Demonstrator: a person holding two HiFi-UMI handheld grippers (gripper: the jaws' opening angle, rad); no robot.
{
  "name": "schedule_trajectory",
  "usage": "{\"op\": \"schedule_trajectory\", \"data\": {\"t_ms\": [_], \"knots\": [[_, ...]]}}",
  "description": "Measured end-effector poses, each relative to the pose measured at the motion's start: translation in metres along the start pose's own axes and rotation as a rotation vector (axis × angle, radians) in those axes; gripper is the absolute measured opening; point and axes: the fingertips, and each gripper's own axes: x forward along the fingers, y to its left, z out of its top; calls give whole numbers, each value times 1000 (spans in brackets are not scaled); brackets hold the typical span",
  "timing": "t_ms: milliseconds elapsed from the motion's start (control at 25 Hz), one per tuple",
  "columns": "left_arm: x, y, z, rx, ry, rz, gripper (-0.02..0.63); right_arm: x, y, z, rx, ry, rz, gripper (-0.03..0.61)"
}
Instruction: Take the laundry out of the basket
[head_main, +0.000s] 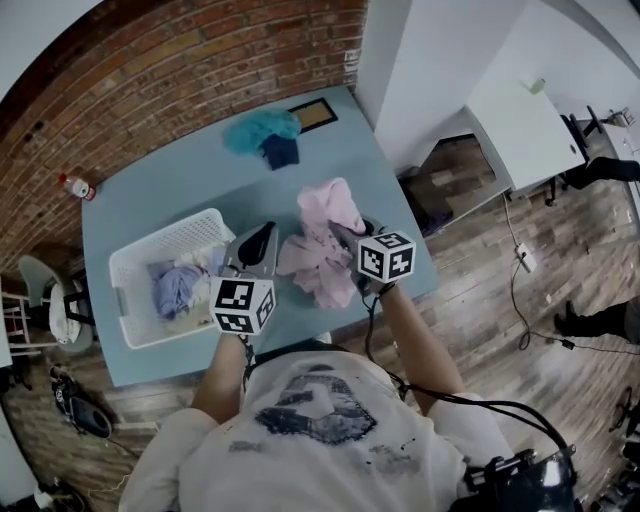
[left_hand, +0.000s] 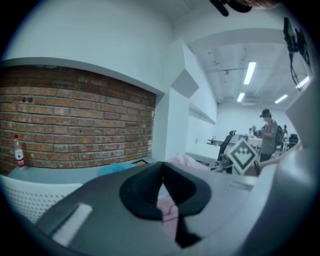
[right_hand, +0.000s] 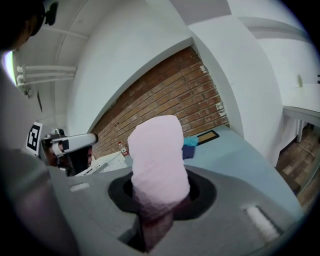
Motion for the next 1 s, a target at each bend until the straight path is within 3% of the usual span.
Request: {"op": "schedule_trajectory", "data": {"t_ms": [280,640,800,1000], "knots": [[5,4,-3,-5,13,2,-8,13,-24,-20,-65,63,-81,119],[0,9,-5,-5,19,16,-9,16,-50,-32,-165,101,-231,225],[-1,10,-6,-3,21,17,-9,10,-60,-31,-160,92,-278,282],[0,9,-3,-4,19,11,-9,0,-68,-25,-143,77,-302,300]]}}
